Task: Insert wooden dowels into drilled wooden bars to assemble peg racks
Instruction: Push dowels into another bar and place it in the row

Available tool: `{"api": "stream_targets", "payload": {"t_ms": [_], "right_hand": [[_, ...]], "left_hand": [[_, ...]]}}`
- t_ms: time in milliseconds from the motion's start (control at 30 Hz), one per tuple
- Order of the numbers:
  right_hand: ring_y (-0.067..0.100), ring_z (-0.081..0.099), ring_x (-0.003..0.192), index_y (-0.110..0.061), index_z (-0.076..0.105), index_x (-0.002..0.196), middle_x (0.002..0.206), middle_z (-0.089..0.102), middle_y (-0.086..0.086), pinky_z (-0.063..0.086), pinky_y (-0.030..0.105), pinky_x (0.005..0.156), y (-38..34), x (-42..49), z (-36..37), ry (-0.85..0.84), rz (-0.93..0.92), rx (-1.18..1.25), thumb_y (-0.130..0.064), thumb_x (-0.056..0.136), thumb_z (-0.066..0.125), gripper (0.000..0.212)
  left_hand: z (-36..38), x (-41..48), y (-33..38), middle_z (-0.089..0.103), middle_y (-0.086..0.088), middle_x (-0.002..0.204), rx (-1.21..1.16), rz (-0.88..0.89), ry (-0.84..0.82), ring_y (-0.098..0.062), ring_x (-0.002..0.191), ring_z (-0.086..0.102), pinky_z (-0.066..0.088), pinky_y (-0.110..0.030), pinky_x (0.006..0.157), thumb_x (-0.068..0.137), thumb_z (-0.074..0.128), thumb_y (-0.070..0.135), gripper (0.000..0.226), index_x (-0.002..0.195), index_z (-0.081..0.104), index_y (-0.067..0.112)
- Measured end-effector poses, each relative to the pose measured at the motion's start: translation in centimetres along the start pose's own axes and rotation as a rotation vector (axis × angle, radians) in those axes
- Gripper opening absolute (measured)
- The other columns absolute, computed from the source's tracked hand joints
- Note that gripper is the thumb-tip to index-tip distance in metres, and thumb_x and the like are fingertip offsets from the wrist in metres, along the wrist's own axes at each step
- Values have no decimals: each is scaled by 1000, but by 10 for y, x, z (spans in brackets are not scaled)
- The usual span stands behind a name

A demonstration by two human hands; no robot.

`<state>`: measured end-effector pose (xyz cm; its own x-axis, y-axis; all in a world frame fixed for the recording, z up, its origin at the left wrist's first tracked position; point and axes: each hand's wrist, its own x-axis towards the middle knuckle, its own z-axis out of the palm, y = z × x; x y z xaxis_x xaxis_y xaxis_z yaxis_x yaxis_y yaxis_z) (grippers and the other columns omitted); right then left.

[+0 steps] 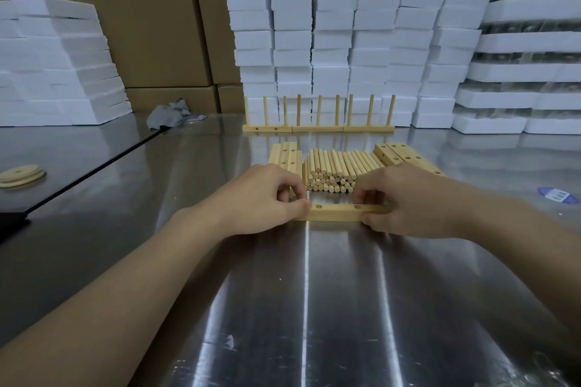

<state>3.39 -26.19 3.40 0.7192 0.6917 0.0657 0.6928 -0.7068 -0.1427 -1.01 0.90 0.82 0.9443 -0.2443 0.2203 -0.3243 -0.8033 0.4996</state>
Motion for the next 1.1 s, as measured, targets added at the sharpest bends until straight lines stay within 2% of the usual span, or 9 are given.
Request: {"api": "stream_targets", "payload": {"t_ms": [100,267,500,567,667,733,833,1000,1100], "right_hand": [[3,61,90,-40,68,95,92,69,-16,54,36,84,1,0,0,28,-4,54,-45,91,67,7],[-1,64,88,-37,71,92,90,72,-17,48,23,77,5,2,-1,53,-21,97,-39,94,70,3],[-1,61,91,-33,64,83,90,69,-16,48,23,77,2,2,1,20,-34,102,-39,86,81,18],[3,62,89,-33,66,82,89,69,-14,49,26,77,2,1,0,53,-34,113,-39,86,78,14],[4,62,89,-30,68,81,86,69,-14,48,27,76,6,3,0,210,-20,189,-27,89,70,8],[4,60,92,-31,68,87,91,65,-16,48,29,81,9,7,4,312,7,126,-26,93,67,8],[12,53,107,-31,71,100,105,58,-15,47,34,92,13,11,17,373,45,-42,-30,98,65,6],[18,50,124,-31,67,129,129,62,-9,42,37,104,13,19,27,463,85,-166,-40,100,65,31],[18,47,131,-32,61,140,139,59,-10,39,39,109,12,23,31,472,103,-185,-44,98,67,43]], "left_hand": [[-2,-1,1,68,1,69,-6,-8,-8,-5,58,53,54,-47,66,95,71,47,15,87,77,36],[-6,-1,2,60,7,59,-30,-15,-47,-2,54,49,44,-27,59,92,78,44,13,85,77,32],[-9,-3,7,61,7,61,-40,-22,-157,-6,54,49,43,-35,61,88,85,34,20,93,66,29],[-9,-5,8,59,8,59,-60,-24,-131,-5,54,48,43,-32,61,89,83,35,17,92,67,30],[-9,-5,8,53,7,55,-117,14,66,-8,54,48,48,-35,67,93,72,24,11,83,69,28],[-8,-3,7,51,7,52,-73,35,222,-9,53,46,49,-35,67,93,67,23,15,78,68,27],[-6,-2,5,54,5,54,-9,43,334,-13,55,52,54,-37,67,95,66,31,22,73,67,30],[-1,-2,4,57,5,56,6,58,381,-9,55,53,55,-33,68,96,67,31,26,70,67,32],[0,-2,4,55,6,55,-2,59,355,-8,54,50,44,-27,63,95,67,31,27,69,66,32]]}}
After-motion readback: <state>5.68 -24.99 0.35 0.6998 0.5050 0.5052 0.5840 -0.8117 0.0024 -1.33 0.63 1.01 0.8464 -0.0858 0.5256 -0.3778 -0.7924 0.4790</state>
